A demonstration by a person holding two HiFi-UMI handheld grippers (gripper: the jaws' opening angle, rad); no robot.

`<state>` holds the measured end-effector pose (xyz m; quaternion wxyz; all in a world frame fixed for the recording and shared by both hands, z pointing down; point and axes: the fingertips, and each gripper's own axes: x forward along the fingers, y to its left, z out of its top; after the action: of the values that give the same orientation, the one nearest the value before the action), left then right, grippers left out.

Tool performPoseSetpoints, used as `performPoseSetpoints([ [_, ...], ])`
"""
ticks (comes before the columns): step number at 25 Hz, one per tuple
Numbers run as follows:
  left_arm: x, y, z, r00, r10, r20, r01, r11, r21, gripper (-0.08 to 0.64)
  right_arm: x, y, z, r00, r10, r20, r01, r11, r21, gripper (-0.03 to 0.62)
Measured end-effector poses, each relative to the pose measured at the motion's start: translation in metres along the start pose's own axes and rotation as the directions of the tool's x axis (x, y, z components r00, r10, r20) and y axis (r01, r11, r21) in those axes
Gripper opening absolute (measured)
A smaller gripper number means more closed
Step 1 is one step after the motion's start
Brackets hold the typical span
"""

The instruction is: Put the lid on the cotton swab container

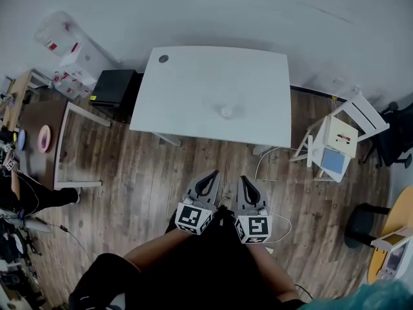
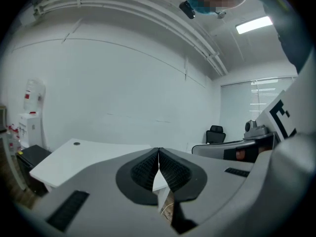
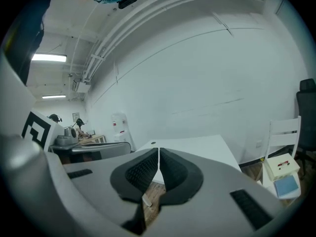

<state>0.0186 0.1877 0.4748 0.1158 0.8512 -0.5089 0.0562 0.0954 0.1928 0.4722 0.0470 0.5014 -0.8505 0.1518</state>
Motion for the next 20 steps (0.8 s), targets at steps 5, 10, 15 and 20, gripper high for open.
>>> performPoseSetpoints([
  [5, -0.004, 0.016, 0.0, 0.999, 0.045, -0.008, -0.045, 0.999, -0.019, 0.014, 0.013, 0.01, 0.002, 0.999, 0.047, -0.004, -0.047, 0.999, -0.023, 0.034],
  [10, 0.005, 0.024, 0.005, 0.999, 0.051, 0.016, -0.05, 0.998, -0.031, 0.014, 0.021, 0.018, 0.012, 0.999, 0.05, 0.014, -0.049, 0.998, -0.038, 0.034],
  [15, 0.029, 0.02, 0.013, 0.999, -0.011, 0.041, 0.012, 1.0, -0.012, 0.014, 0.029, 0.007, 0.01, 1.0, 0.027, 0.002, -0.027, 0.998, -0.056, 0.034],
  [20, 0.055, 0.036, 0.018, 0.998, -0.043, 0.039, 0.043, 0.999, -0.001, 0.014, 0.054, -0.002, 0.014, 1.0, 0.015, -0.013, -0.016, 0.997, -0.073, 0.034],
])
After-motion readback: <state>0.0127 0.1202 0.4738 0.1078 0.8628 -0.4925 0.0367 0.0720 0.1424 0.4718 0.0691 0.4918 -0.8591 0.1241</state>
